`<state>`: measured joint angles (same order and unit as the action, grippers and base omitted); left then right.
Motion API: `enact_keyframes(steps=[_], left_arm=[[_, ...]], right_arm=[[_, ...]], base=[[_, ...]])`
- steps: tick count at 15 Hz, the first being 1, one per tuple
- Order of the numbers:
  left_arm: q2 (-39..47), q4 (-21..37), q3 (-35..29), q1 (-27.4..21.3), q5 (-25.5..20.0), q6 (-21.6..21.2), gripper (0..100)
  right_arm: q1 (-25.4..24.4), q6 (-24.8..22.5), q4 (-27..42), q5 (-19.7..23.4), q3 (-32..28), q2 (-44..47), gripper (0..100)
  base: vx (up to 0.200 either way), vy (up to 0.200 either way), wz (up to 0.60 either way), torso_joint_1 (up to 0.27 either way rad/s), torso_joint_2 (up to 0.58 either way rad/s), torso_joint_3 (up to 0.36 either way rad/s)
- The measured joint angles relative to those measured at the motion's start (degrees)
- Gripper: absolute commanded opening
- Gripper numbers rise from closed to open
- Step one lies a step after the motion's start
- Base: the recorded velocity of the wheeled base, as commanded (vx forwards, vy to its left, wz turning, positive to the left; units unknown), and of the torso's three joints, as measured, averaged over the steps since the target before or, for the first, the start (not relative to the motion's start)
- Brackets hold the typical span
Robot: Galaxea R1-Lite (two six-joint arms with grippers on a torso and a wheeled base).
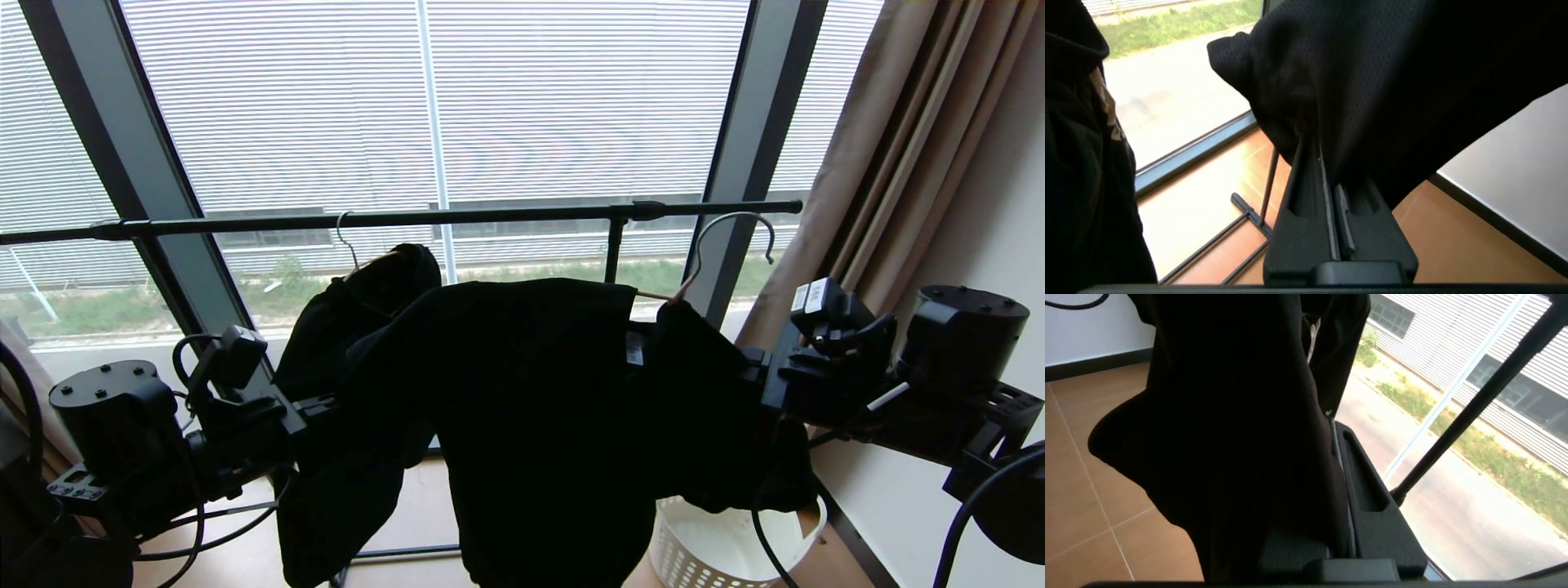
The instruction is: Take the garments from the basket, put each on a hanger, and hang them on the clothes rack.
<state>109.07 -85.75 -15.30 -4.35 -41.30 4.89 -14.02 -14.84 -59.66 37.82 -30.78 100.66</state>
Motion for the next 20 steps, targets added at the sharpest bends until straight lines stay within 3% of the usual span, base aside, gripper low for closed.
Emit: enact_keyframes(steps=[9, 20], left_arm=[[-0.2, -0.2, -0.7, 3.2, -0.1, 0.1, 0], [-0.3, -0.2, -2.5, 6.8, -0.4, 0.3, 0]], right_arm=[[5.1, 0.0, -0.2, 5.4, -1.3, 1.5, 0], [7.2, 0.0, -0.2, 6.1, -2.4, 2.2, 0]], base=[[0.0, 0.0, 0.0, 0.0, 0.0, 0.0], [0.0, 0.0, 0.0, 0.0, 0.0, 0.0]])
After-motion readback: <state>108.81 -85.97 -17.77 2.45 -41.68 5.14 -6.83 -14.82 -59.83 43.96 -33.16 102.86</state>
